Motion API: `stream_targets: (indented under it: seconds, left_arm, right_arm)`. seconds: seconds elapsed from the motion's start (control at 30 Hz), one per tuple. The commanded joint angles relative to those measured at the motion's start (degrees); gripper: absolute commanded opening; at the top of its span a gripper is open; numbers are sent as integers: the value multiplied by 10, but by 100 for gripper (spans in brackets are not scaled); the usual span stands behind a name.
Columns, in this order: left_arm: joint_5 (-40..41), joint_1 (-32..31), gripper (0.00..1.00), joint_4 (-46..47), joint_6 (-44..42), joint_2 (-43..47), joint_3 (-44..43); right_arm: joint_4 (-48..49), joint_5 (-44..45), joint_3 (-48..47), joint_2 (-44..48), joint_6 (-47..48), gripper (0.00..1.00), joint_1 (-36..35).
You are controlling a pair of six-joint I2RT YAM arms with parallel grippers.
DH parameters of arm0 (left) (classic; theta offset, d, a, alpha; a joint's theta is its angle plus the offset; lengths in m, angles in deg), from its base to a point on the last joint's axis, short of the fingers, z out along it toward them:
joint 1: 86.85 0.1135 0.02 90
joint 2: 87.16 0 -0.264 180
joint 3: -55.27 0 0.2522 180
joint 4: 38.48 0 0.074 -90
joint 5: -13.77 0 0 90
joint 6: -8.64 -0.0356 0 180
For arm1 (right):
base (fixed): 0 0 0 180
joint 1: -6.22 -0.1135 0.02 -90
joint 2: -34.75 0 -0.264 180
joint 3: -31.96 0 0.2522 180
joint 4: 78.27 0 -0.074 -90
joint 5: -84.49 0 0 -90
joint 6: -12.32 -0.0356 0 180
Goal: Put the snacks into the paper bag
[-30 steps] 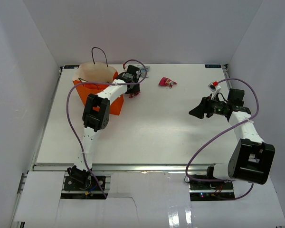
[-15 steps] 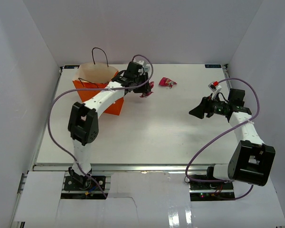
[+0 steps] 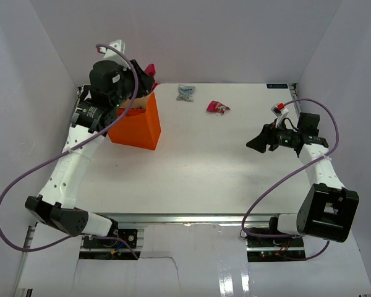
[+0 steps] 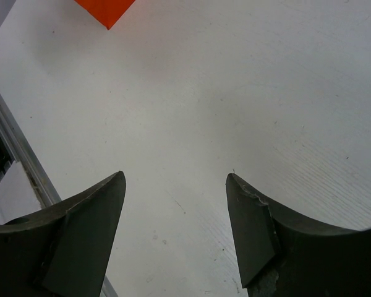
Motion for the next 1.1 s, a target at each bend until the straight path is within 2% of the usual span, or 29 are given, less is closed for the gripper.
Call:
stream_targets:
  seconds: [0.0,0.23,0.33,0.37,0.47,0.63,0.73,0.8,0.83,0.93,0.97,1.0,1.03,1.07]
  left_arm:
    - [23,53,16,-67,-3,-27,-4]
    - [23,114,19,-74,-8,-55,-4]
    - [16,123,32,-76,-12,-79,-21]
    - [14,124,47,-78,-11,-84,-31]
    - [6,125,77,-79,-11,-95,-45]
    - [-10,125,93,-77,-18,-84,-78]
    - [-54,124,95,-71,-32,-56,-84]
    - [-99,125,95,-48,-44,-27,-68]
    - [-114,125,97,-20,-44,-10,-31]
    - [-175,125,98,28,-33,79,56]
    - [-183,124,98,48,-26,127,119]
    - [-189,125,98,54,-21,151,150]
    - [-189,125,98,54,-10,175,177]
    - [-184,124,98,53,-2,198,230]
  right_arm:
    - [-12,0,-32,2,13,72,-7]
    - [-28,11,-60,-6,36,72,-23]
    - [-32,52,-83,-23,45,72,-50]
    - [-32,73,-92,-29,45,72,-62]
    - [-25,171,-141,-73,35,72,-107]
    - [-3,307,-272,-203,-115,72,-170]
    - [16,368,-344,-279,-203,74,-190]
    - [22,386,-385,-333,-218,75,-200]
    - [21,395,-429,-353,-216,76,-211]
    - [8,361,-500,-426,-148,80,-238]
    - [-15,307,-569,-445,-3,81,-246]
    - [-52,284,-607,-485,81,87,-252]
    - [-114,280,-640,-504,147,93,-260]
    - [-135,291,-692,-520,246,97,-262]
